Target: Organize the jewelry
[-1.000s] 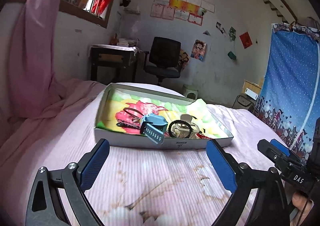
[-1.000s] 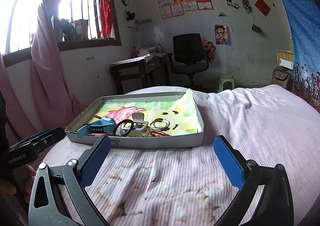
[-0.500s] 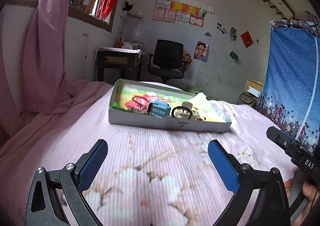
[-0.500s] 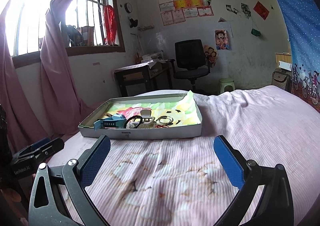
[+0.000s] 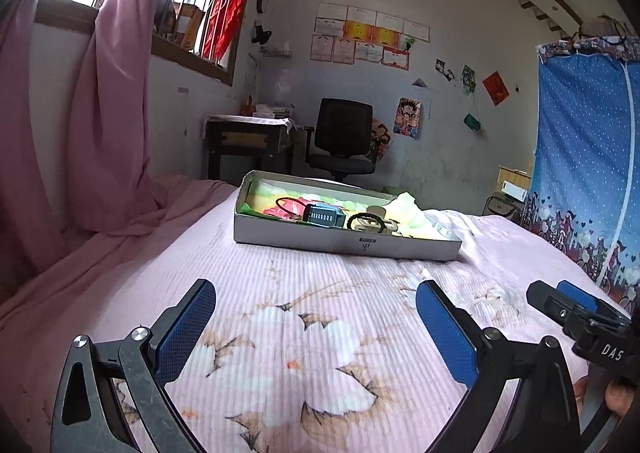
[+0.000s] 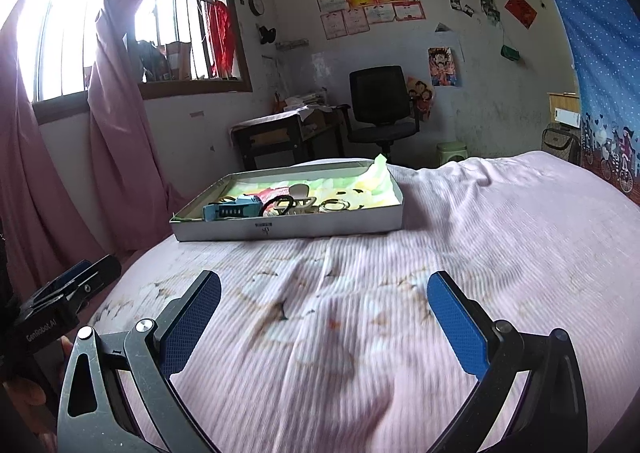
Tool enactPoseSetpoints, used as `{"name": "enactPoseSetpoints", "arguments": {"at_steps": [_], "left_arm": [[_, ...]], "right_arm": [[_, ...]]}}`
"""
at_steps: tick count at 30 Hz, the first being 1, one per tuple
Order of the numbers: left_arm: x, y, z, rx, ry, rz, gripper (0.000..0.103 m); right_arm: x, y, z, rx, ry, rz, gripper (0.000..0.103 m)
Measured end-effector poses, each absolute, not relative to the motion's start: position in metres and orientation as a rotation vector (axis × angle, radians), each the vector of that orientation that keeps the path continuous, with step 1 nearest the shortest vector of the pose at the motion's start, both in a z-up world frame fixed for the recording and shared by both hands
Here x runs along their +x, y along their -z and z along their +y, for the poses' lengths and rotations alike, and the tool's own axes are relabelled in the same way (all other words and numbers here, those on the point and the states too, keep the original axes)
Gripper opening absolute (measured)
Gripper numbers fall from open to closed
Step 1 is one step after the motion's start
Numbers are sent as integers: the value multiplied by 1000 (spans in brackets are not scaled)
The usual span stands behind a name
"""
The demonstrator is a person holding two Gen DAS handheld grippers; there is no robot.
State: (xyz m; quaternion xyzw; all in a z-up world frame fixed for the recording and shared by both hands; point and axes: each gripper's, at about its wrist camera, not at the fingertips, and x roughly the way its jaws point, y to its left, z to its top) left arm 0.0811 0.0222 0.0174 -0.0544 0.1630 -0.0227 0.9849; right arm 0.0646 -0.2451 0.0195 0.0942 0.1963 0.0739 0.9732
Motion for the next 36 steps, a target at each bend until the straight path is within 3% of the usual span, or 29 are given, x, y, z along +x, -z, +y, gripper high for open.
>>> {"name": "enactPoseSetpoints", "arguments": {"at_steps": [36], "left_arm": [[74, -11, 9, -31, 35, 298, 101]], "right_arm": [[64, -7, -247, 168, -99, 392, 102]]}}
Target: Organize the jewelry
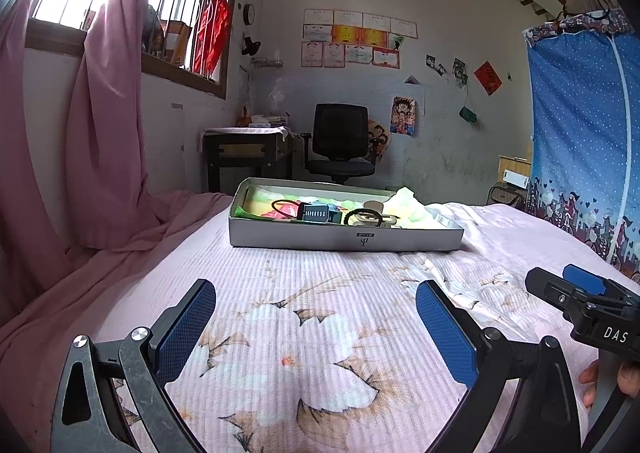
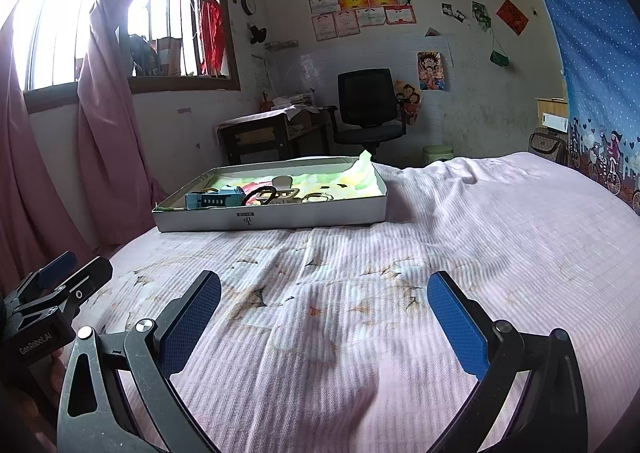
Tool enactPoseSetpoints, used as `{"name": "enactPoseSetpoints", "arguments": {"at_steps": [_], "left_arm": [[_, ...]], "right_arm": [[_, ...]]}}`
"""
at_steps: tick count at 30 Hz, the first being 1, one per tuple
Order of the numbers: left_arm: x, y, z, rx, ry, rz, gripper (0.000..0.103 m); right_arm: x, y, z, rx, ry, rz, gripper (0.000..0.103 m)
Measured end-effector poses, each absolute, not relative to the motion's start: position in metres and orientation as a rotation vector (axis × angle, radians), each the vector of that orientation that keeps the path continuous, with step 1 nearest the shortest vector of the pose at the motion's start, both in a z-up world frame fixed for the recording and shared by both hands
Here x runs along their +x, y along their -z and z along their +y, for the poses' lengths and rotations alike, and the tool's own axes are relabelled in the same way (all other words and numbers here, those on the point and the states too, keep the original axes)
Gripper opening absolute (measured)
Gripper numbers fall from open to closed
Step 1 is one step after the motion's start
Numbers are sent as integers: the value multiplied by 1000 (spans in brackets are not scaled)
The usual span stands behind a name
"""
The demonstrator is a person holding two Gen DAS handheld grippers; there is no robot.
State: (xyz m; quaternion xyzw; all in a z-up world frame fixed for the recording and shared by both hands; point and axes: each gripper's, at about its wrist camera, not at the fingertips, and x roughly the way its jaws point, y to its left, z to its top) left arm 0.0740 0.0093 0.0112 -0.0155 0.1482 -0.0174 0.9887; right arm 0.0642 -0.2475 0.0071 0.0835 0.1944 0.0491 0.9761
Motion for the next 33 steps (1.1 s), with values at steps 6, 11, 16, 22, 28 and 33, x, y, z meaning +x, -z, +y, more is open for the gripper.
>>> {"name": "enactPoseSetpoints", "arguments": {"at_steps": [6, 11, 16, 22, 28, 33], "left_arm": [[74, -11, 9, -32, 35, 299, 101], [74, -11, 9, -33, 34, 299, 101], [74, -11, 9, -32, 35, 298, 101], [73, -12, 7, -26, 38, 297, 101], [72, -12, 6, -27, 38, 297, 101], [72, -12, 6, -25, 39, 297, 101]], "right_arm": [[64, -7, -247, 167, -99, 391, 102], [64, -7, -247, 168, -99, 391, 102], [64, -7, -247, 167, -99, 391, 102], [64, -7, -247, 167, -99, 391, 102], [64, -7, -247, 167, -100, 391, 102], [64, -7, -247, 167, -100, 391, 102]]}}
